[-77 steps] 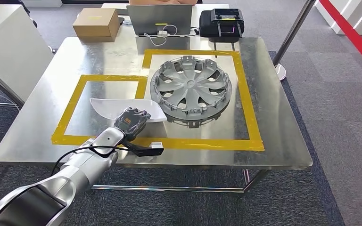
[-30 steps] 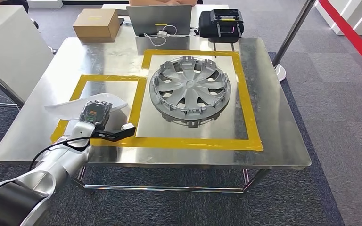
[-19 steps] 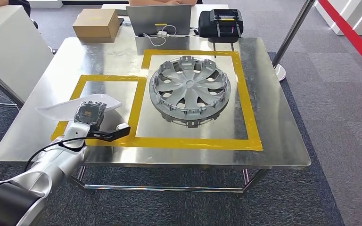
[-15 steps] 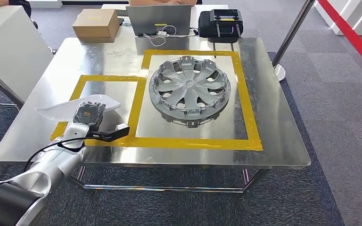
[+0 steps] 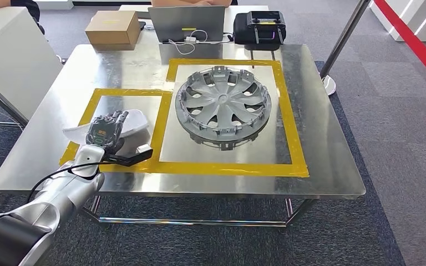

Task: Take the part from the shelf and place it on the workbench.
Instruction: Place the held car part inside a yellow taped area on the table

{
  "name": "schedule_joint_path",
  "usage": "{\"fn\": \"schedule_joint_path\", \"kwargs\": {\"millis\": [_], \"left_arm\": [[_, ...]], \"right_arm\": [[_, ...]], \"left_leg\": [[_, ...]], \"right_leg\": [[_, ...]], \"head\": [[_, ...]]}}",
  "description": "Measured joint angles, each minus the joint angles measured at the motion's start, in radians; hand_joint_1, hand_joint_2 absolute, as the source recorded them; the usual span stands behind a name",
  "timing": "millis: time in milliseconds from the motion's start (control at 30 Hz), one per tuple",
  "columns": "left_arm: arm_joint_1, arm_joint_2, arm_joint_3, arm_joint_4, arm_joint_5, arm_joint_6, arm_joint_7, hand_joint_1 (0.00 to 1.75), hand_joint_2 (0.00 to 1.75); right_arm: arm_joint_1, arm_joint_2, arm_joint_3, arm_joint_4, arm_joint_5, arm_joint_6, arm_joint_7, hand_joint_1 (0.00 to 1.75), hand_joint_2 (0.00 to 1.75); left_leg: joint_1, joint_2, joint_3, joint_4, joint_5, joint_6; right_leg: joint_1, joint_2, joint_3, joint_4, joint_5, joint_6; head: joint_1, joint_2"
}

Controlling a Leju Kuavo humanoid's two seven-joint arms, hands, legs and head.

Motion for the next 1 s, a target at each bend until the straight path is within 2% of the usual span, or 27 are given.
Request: {"fn": "schedule_joint_path", "kwargs": {"millis": [467,1000], "left_arm": [[-0.004,-0.005,-0.006,0.000,-0.003,-0.001,-0.012,0.00,0.00],[-0.041,-0.030,-0.029,-0.002,-0.003,-0.065,-0.047,0.00,0.00]], "right_arm": [[0.000,0.000,-0.005,0.000,0.000,0.006,0.000,0.00,0.00],[0.000,0.000,-0.016,0.000,0.005,0.013,-0.005,0.00,0.00]], "left_leg": [[0.000,0.000,0.000,0.000,0.000,0.000],[-0.002,0.000,-0.002,0.002,0.000,0.000]], "right_leg": [[0.000,0.000,0.000,0.000,0.001,-0.001],[-0.003,0.000,0.000,-0.001,0.003,0.002]], "head": [[0.000,0.000],[0.000,0.000]]}}
